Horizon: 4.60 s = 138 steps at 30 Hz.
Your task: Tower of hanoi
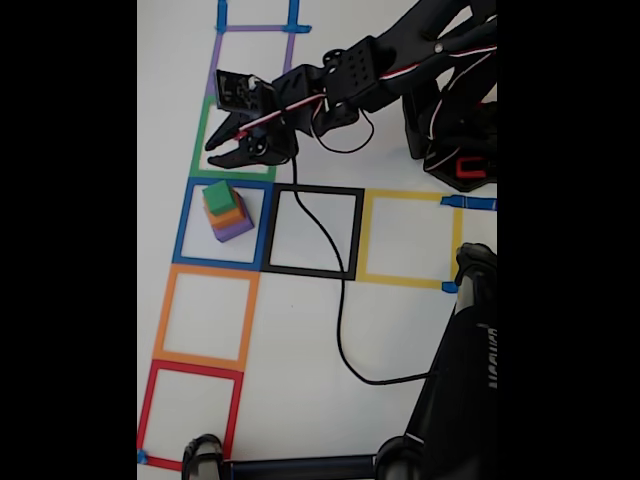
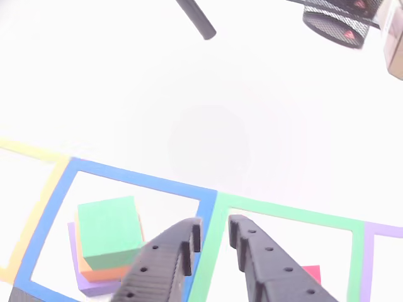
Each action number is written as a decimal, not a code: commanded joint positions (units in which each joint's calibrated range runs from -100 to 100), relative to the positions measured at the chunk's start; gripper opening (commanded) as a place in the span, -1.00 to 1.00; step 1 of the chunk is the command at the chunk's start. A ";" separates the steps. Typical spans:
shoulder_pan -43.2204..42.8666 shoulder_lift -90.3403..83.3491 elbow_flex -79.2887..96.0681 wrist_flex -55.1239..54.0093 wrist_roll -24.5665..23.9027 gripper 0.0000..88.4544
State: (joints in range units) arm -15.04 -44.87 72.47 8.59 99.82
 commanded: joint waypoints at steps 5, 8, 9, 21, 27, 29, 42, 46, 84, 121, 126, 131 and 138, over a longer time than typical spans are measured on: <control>7.46 -20.57 -19.83 44.78 0.18 -1.00; 11.49 -20.33 -32.10 58.54 0.18 -1.00; 12.55 -19.68 -36.01 62.18 0.18 -1.00; 21.65 -7.01 -78.74 91.33 0.18 -1.00; 24.63 -8.54 -75.28 90.93 0.18 -0.92; 27.12 -10.80 -70.01 89.88 0.18 -0.82; 32.49 -25.90 -13.56 43.07 0.18 -0.34; 31.91 -23.80 -1.74 27.12 0.18 -0.32; 25.68 49.59 10.08 -63.24 0.18 -0.33; 19.45 61.95 1.17 -66.72 0.18 -0.74; 18.97 62.59 1.17 -67.05 0.18 -0.83; 18.59 62.59 1.26 -67.05 0.18 -0.90; 17.63 60.82 1.53 -67.86 0.18 -0.96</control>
State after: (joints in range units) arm 3.80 18.11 74.24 -57.76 99.64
